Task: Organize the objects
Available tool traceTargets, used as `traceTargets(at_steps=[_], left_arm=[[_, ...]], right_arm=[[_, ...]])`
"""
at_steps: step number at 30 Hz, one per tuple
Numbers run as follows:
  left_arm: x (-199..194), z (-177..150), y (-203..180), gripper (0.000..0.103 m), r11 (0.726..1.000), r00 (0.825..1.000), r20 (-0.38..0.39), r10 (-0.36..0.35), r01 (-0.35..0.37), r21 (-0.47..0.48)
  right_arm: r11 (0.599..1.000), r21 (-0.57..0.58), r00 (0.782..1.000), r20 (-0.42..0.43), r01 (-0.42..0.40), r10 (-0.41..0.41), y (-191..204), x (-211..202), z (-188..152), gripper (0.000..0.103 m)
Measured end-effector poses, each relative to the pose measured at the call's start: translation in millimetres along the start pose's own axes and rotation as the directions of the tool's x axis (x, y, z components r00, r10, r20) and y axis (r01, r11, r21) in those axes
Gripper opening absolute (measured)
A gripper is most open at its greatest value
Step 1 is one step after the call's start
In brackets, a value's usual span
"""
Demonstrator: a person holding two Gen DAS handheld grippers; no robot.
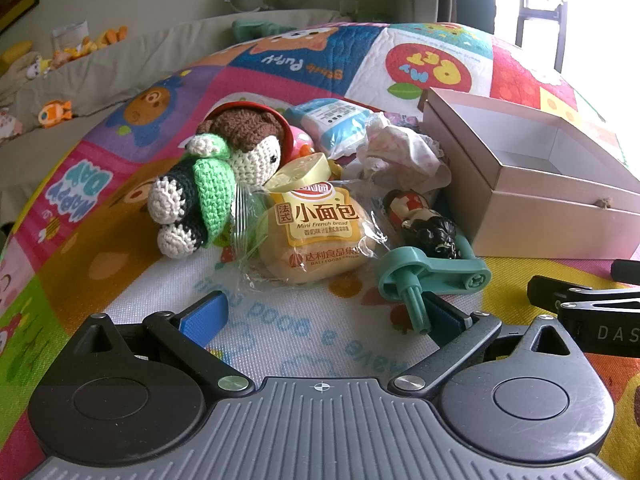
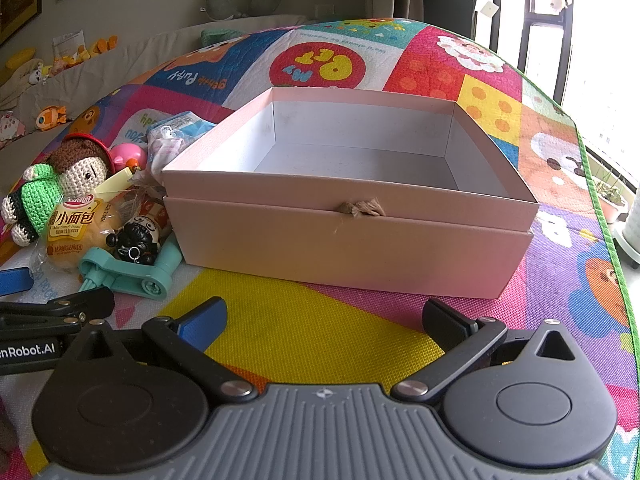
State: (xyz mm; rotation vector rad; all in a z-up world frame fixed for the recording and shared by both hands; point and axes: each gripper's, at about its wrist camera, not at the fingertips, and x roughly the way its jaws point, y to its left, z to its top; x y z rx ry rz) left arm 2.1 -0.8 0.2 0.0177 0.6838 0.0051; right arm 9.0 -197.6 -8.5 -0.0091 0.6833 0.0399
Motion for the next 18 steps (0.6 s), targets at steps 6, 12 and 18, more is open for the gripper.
traceTargets(at_steps=[6,12,18], left_arm=[[1.5,1.4,-1.0,0.103,1.0,1.0,0.0,0.0,0.0,0.0],[2.9,2.9,-2.0,0.103,1.0,1.0,0.0,0.0,0.0,-0.001],[4.4,4.3,-3.0,0.103,1.0,1.0,0.0,0.001,-0.001,-0.001]], right_arm=[[1.0,0.0,1.0,0.0,0.0,0.0,0.3,-0.1,-0.2,0.103],[1.0,0.0,1.0,0.0,0.0,0.0,0.2,-0.1,-0.2,0.103],[1.0,0.0,1.0,0.0,0.0,0.0,0.2,-0.1,-0.1,0.103]])
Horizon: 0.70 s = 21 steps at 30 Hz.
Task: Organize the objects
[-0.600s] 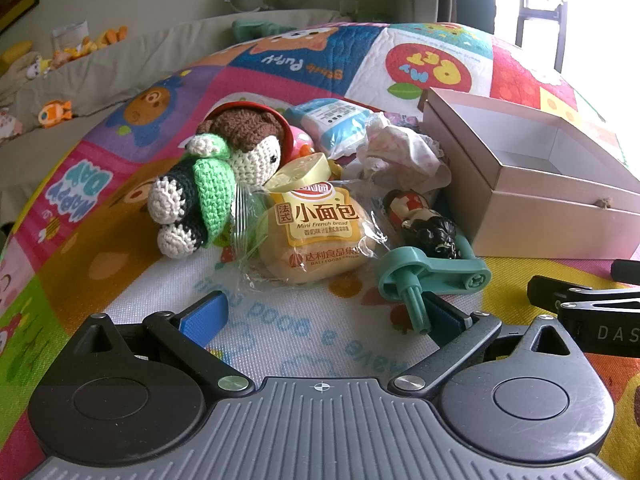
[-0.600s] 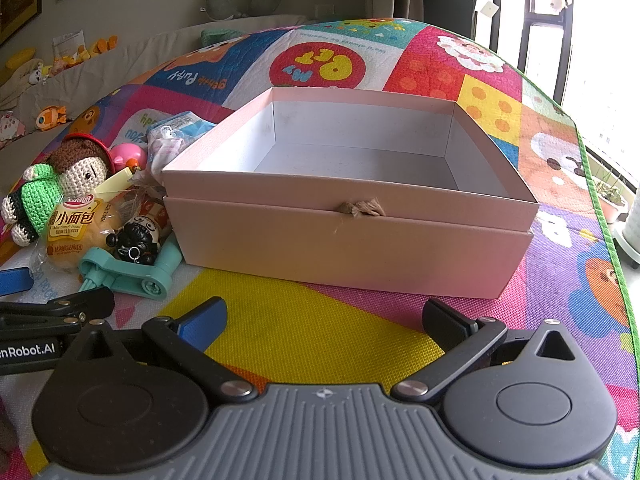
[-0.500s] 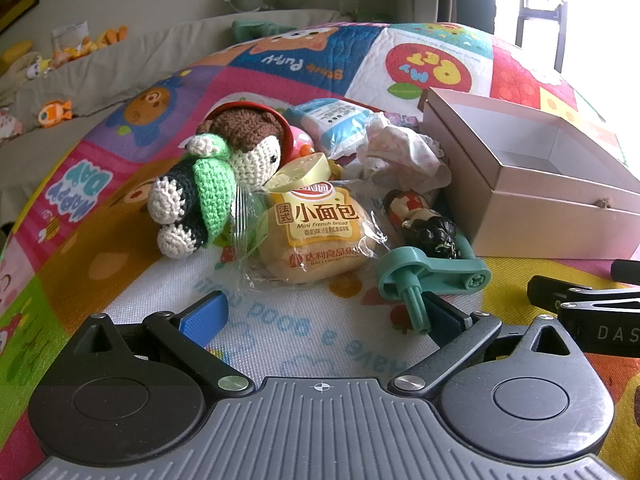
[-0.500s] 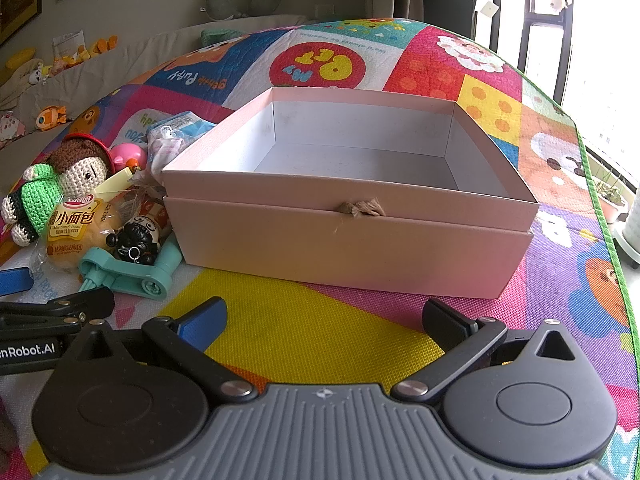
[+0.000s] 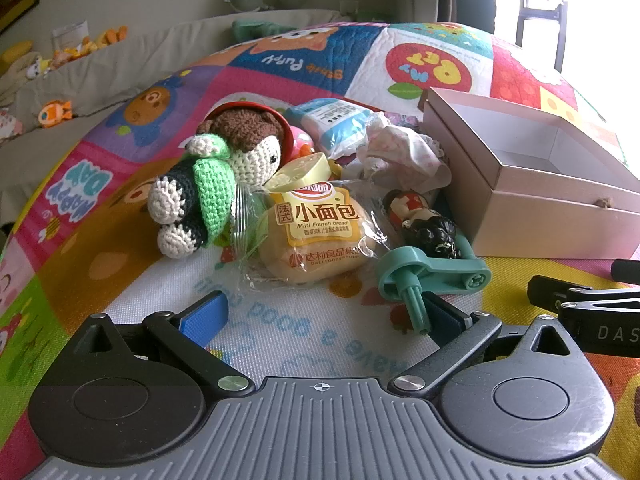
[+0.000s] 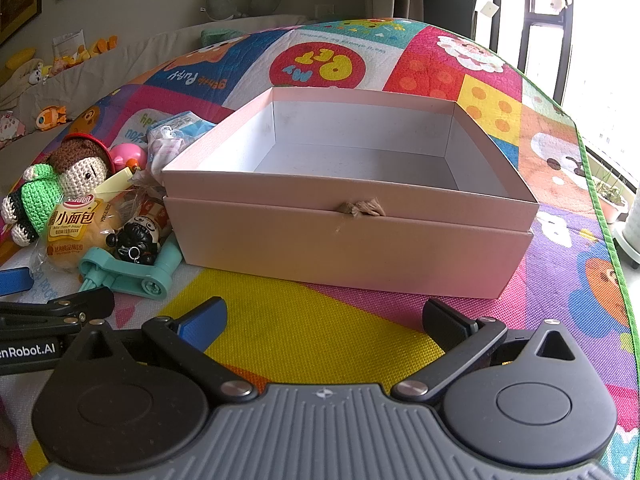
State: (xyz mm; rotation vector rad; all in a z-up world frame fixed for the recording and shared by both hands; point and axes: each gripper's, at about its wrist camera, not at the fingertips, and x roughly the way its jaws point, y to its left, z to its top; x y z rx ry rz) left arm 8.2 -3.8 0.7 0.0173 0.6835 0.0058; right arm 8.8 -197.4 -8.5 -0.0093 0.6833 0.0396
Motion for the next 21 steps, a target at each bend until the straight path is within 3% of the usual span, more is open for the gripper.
traceTargets(at_steps=[21], left_arm=[[4.9,2.8,-3.2,0.103,1.0,1.0,0.001,0.005,-0.005,0.004]], right_arm=[[1.0,-0.001,1.0,0.0,0.001,-0.001,-0.4,-0.4,0.4,0.103]])
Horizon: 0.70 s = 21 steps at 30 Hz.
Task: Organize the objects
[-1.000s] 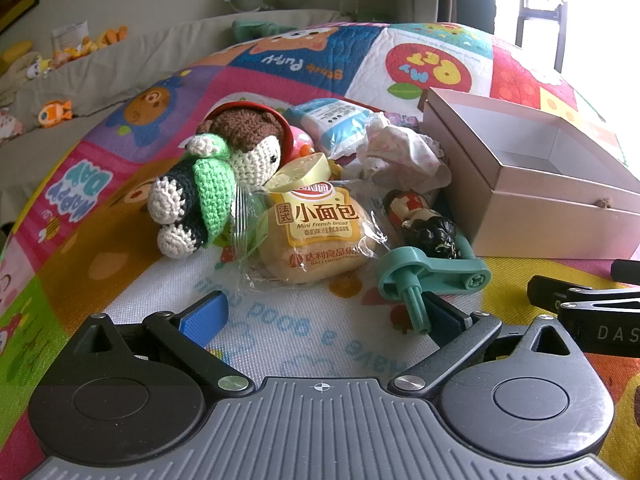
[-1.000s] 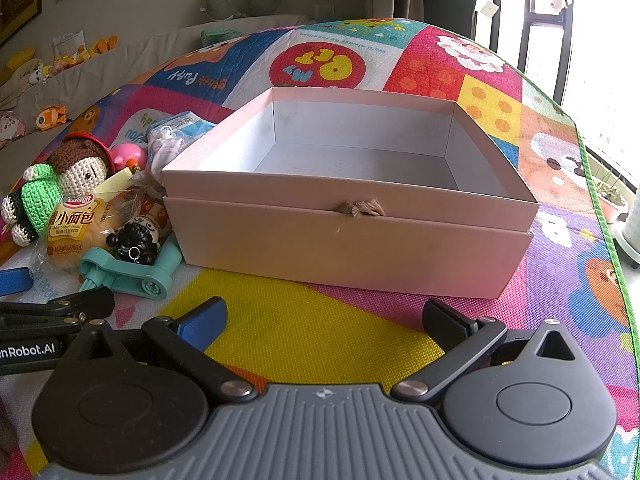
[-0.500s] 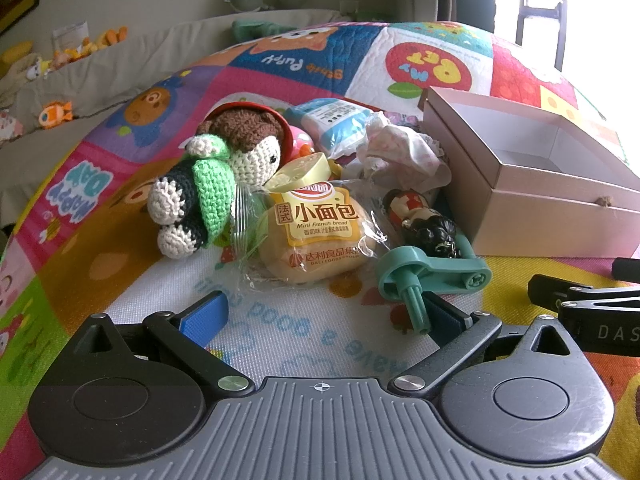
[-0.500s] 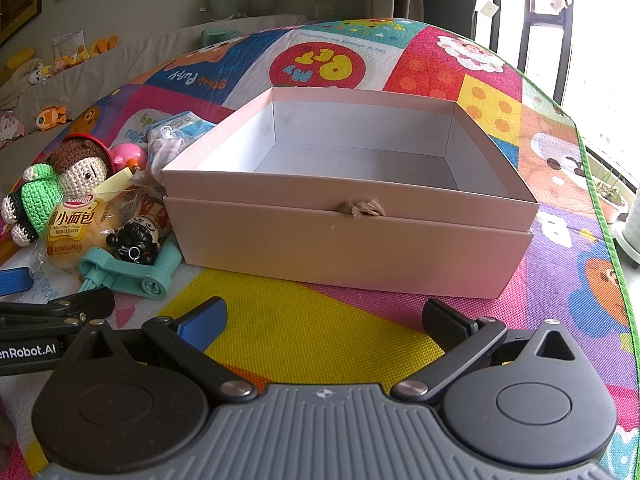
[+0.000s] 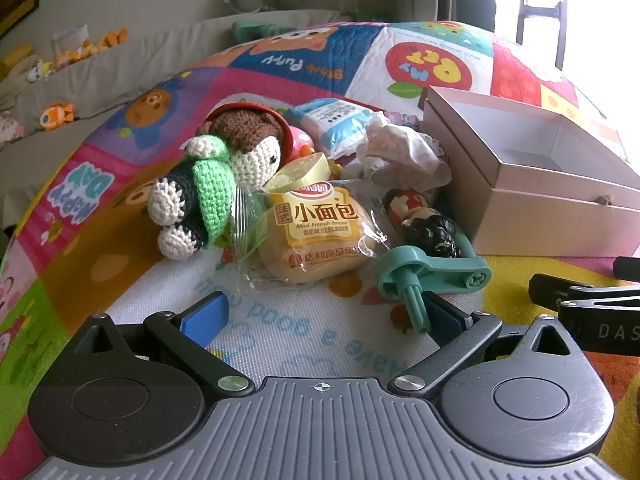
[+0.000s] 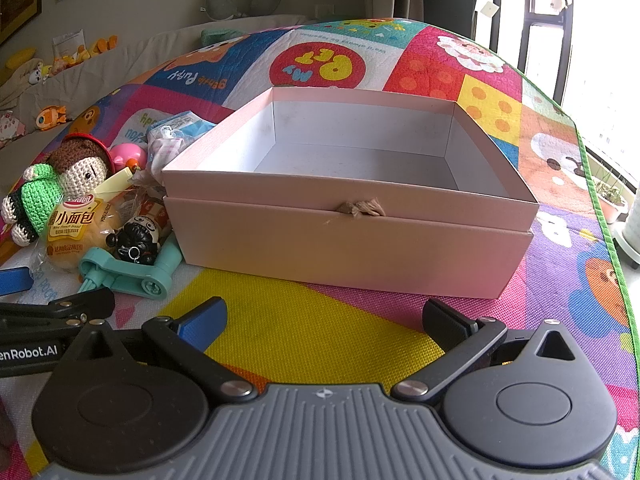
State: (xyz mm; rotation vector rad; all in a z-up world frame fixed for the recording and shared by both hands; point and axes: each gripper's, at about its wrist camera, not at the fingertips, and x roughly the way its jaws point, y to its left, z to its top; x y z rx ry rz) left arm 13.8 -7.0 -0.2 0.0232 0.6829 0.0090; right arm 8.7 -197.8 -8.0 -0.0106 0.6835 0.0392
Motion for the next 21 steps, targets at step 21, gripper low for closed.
traceTargets(at_steps=[21], left_arm=[[-58,32,50,0.102,0.991,0.981,0.182,-0.07,0.09,-0.101]], right_arm=[[1.0,-0.002,1.0,0.0,0.001,-0.001,0,0,0,0.103]])
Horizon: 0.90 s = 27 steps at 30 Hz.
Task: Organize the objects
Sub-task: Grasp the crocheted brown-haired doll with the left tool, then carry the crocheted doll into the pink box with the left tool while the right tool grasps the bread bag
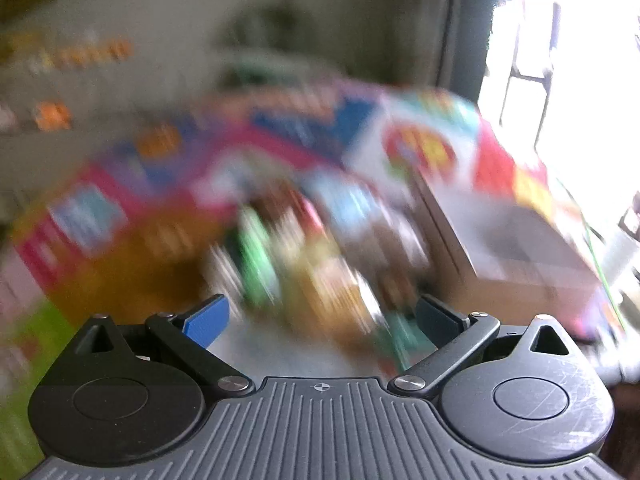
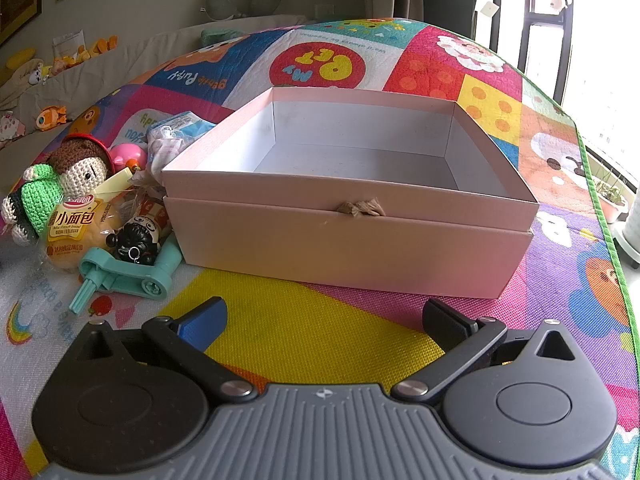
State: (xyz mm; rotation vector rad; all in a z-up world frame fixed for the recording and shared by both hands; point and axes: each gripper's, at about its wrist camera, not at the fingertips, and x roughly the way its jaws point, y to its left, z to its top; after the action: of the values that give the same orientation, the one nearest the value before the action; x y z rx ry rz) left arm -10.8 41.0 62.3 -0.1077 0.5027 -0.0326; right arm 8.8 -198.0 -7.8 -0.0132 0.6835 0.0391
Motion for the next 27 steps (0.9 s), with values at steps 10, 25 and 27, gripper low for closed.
traceTargets(at_steps=[10,25,27], left_arm=[[122,41,41,0.093,0.993,0.966,-0.244,0.09,-0.068,0.1],[9,4,68,0.059,0.983,0.978,-0.12,-0.17,0.16,-0.088],[-7,1,78,0.059,0.982,0.981,-0.102,-0.165,0.153,-0.114]], right_arm=[[1.0,-0.001,1.0,0.0,0.0,0.0,0,-1,0,0.103],[0.991,-0.084,0.99,-0.106,-0.099,0.09,-12,-14,1,0.103],[0.993,-0.075,0.988,-0.125,-0.096,0.086,-11,-13,5,0.103]])
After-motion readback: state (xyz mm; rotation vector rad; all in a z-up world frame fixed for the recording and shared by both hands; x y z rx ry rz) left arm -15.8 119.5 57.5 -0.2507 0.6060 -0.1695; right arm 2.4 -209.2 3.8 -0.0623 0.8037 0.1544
